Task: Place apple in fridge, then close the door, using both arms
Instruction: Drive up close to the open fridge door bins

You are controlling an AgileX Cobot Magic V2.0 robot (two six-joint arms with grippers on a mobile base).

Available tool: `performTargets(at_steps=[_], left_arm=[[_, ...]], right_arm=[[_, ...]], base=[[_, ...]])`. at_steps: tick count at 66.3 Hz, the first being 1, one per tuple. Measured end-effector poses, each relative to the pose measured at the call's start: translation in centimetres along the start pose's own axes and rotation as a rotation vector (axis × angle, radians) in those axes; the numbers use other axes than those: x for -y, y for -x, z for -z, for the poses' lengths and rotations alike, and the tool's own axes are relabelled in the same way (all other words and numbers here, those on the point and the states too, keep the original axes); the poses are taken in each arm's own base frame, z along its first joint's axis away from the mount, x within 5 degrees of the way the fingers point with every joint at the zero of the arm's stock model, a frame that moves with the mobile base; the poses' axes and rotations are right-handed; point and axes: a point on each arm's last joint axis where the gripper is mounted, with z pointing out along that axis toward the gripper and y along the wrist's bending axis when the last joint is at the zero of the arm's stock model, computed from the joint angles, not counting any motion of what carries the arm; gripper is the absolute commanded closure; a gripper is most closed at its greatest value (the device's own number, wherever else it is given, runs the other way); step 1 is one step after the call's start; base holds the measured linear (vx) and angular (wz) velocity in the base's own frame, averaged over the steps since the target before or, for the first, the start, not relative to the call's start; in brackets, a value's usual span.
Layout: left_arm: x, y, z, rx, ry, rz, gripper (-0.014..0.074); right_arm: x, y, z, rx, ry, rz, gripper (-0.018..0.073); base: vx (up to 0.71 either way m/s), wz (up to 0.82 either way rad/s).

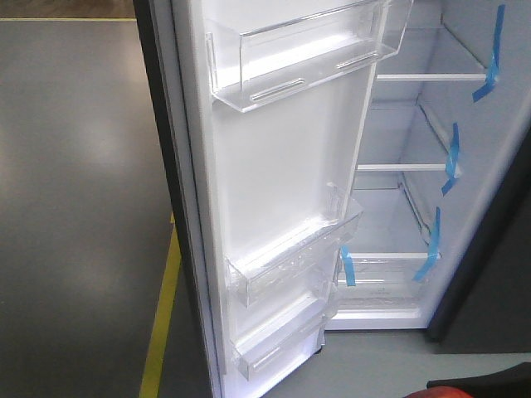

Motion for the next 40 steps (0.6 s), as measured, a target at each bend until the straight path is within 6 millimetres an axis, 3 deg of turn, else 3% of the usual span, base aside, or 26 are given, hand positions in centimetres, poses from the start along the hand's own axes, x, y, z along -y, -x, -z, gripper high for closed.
performTargets(at_steps=[40], left_arm=[[0.00,0.00,0.00,0.000,0.000,0.000,0.0603]], right_arm=[[0.00,0.00,0.00,0.000,0.000,0.000,0.0447]], base=[[0.08,0.00]])
